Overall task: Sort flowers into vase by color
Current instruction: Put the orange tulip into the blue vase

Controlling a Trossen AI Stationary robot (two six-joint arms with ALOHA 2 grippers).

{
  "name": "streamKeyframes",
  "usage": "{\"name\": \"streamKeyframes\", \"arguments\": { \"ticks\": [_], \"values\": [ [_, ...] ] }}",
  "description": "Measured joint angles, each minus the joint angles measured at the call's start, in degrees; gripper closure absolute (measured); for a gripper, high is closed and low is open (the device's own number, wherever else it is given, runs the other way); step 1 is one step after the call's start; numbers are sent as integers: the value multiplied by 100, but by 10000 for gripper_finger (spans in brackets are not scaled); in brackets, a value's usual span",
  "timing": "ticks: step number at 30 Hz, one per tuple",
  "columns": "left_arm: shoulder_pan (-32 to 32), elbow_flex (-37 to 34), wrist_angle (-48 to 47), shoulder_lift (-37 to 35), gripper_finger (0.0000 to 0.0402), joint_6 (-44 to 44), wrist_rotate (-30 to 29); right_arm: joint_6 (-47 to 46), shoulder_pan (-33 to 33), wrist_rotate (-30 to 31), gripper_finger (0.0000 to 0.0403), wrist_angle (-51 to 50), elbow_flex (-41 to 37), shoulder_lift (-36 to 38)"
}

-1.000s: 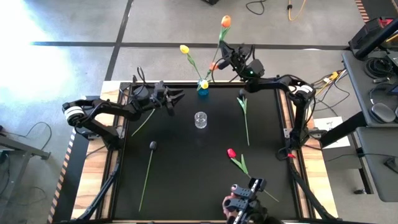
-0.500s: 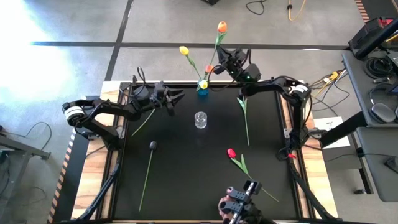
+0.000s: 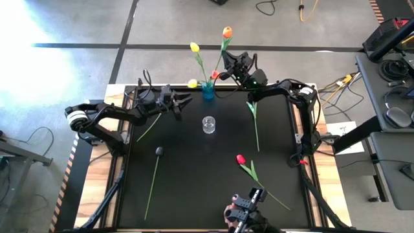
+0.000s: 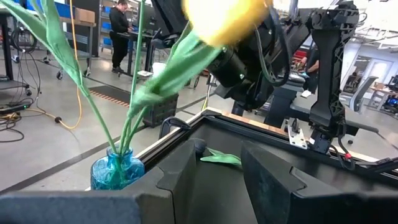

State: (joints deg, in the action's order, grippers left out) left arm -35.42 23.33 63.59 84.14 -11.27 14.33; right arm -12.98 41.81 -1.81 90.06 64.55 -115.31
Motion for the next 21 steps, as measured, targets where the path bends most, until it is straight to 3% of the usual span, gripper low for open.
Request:
{"name": "streamKeyframes", "arguments": {
  "ticks": [21],
  "values": [
    [0, 0, -2, 2, 287, -20, 2, 457, -88, -581, 391, 1, 140, 2]
  ]
}}
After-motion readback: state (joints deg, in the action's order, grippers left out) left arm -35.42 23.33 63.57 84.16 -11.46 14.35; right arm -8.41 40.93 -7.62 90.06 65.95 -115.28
